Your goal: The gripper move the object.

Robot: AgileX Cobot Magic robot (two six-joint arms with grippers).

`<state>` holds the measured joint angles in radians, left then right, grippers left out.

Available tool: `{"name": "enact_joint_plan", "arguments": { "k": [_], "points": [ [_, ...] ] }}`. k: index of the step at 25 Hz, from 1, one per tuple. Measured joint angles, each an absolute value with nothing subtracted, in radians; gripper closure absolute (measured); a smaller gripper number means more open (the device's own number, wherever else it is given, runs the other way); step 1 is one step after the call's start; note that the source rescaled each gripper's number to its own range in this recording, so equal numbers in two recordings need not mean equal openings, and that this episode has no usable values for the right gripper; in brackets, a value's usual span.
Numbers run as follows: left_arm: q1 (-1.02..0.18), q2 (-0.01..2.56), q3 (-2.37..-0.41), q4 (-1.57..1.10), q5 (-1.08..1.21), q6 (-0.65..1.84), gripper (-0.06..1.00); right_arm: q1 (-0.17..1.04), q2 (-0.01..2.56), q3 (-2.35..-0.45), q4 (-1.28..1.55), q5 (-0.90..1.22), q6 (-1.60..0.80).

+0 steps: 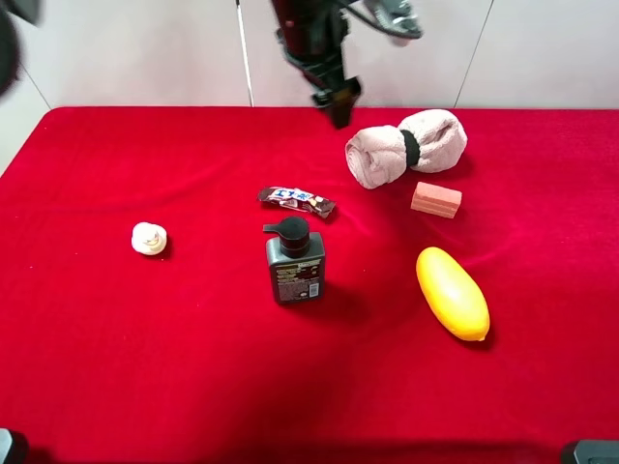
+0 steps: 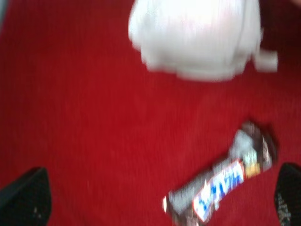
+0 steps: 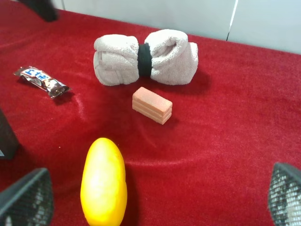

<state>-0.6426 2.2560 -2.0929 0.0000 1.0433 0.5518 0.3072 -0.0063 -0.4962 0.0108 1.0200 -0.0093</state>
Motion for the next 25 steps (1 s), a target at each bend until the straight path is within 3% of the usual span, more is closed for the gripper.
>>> {"name": "enact_joint_plan", "arguments": {
  "k": [25],
  "points": [
    [-0.504,1.473,-1.098,0.088,1.062,0.266,0.05,0.307,-0.006,-0.496,0.011,1.021,-0.009]
  ]
}}
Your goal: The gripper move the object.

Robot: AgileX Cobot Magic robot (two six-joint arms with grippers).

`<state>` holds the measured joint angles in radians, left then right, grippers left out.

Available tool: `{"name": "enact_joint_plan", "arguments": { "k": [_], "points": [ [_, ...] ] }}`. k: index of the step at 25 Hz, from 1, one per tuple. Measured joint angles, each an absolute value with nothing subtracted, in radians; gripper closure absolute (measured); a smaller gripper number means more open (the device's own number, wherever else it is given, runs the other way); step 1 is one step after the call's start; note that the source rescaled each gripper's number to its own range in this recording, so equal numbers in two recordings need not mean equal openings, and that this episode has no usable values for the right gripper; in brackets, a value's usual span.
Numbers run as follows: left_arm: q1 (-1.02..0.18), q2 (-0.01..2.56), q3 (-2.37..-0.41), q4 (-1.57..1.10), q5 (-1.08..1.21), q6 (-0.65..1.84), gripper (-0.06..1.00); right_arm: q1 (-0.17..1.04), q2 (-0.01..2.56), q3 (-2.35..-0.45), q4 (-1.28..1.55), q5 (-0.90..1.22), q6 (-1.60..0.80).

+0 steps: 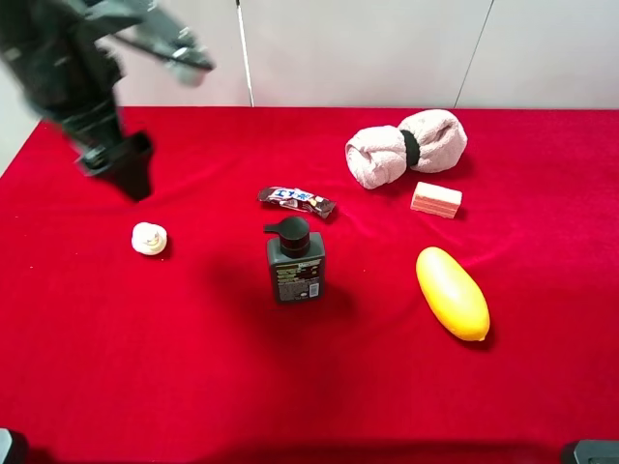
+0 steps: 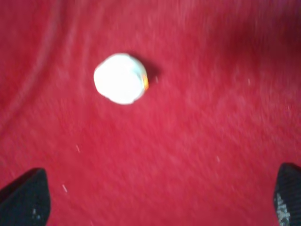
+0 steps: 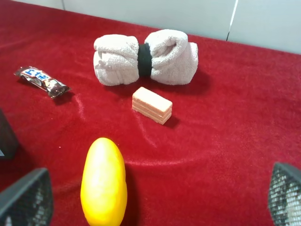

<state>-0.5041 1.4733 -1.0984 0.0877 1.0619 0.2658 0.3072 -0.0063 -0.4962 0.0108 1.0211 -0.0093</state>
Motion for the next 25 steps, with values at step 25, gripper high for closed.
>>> {"name": "enact_joint_plan", "arguments": {
  "k": [25],
  "points": [
    [-0.488,0.851,-0.527,0.048,1.065,-0.056,0.05,0.307,-0.006,-0.496,0.011,1.020,-0.009]
  ]
}}
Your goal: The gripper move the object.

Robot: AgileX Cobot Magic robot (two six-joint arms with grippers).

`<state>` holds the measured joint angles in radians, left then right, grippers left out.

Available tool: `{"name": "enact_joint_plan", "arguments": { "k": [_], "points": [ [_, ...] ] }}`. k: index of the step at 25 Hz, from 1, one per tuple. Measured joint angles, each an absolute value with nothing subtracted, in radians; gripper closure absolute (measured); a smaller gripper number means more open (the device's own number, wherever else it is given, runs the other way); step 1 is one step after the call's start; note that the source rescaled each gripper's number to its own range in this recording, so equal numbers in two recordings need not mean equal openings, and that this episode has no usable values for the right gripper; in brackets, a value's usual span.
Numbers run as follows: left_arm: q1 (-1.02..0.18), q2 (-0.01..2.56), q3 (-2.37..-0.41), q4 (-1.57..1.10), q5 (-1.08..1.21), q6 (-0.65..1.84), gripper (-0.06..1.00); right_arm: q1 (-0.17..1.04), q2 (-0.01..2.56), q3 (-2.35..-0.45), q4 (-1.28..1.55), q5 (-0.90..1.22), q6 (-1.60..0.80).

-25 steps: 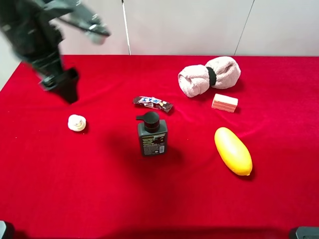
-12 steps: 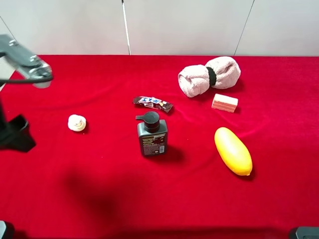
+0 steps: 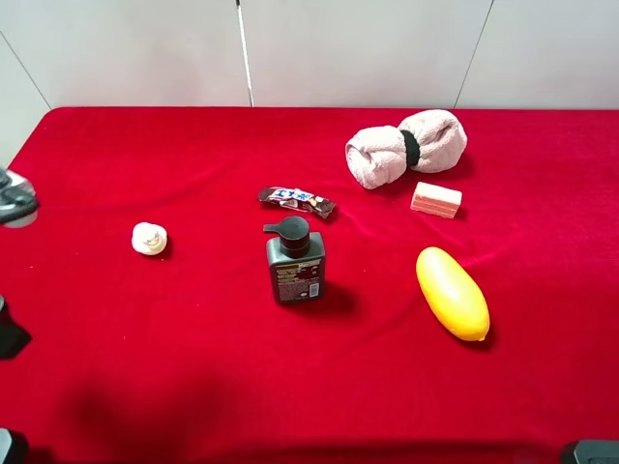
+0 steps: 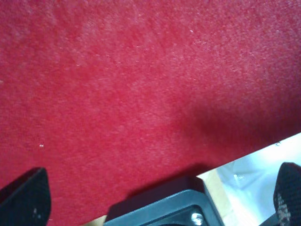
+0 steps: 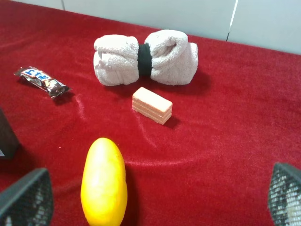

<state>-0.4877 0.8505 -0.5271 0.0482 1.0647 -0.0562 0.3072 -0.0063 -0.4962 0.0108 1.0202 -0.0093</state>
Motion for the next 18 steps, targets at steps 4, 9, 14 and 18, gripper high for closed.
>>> {"name": "enact_joint_plan", "arguments": {
  "k": [4,9,14,18],
  "points": [
    [-0.488,0.789,-0.488,0.029,1.062,-0.063,0.05,0.307,-0.006,-0.496,0.011,1.020,-0.009],
    [-0.488,0.725,-0.486,0.028,1.061,-0.065,0.05,0.307,-0.006,-0.496,0.011,1.020,-0.009],
    [-0.488,0.640,-0.486,0.028,1.062,-0.065,0.05,0.307,-0.006,-0.496,0.011,1.020,-0.009],
    [-0.488,0.534,-0.486,0.028,1.064,-0.065,0.05,0.307,-0.006,-0.496,0.011,1.020,-0.009]
  ]
}}
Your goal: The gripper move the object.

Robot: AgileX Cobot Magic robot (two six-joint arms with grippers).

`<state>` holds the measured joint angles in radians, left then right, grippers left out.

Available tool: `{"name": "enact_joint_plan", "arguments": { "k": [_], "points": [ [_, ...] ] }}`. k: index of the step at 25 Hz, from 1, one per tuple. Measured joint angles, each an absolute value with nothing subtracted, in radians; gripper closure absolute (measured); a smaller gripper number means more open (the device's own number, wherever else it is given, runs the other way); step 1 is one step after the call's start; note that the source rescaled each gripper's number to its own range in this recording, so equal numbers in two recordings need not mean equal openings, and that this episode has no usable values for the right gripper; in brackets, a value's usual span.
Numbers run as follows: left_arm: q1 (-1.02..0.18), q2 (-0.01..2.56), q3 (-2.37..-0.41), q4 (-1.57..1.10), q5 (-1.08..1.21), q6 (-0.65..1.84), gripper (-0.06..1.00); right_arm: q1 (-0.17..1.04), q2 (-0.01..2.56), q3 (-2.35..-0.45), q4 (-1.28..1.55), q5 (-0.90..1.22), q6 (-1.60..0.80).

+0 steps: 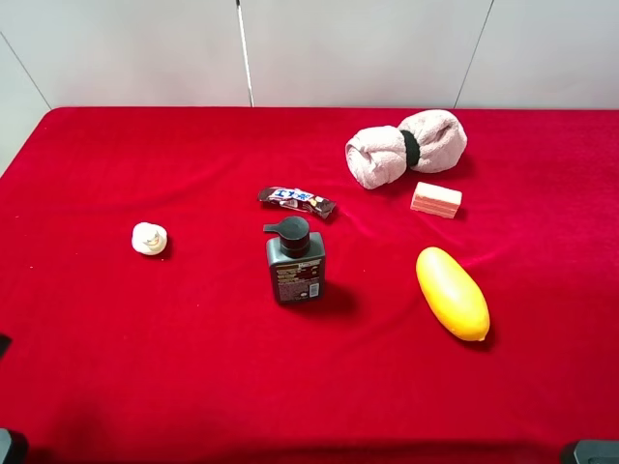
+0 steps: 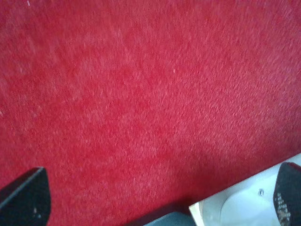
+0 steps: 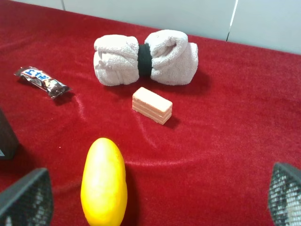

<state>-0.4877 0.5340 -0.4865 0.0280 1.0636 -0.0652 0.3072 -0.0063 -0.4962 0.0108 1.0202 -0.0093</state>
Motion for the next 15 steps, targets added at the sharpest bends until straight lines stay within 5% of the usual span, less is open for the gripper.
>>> {"name": "enact_joint_plan", "arguments": {
  "k": [15],
  "points": [
    [-0.258,0.220,-0.483,0.013,1.065,-0.050,0.05,0.307,-0.006,-0.496,0.011,1.021,-0.009]
  ]
}}
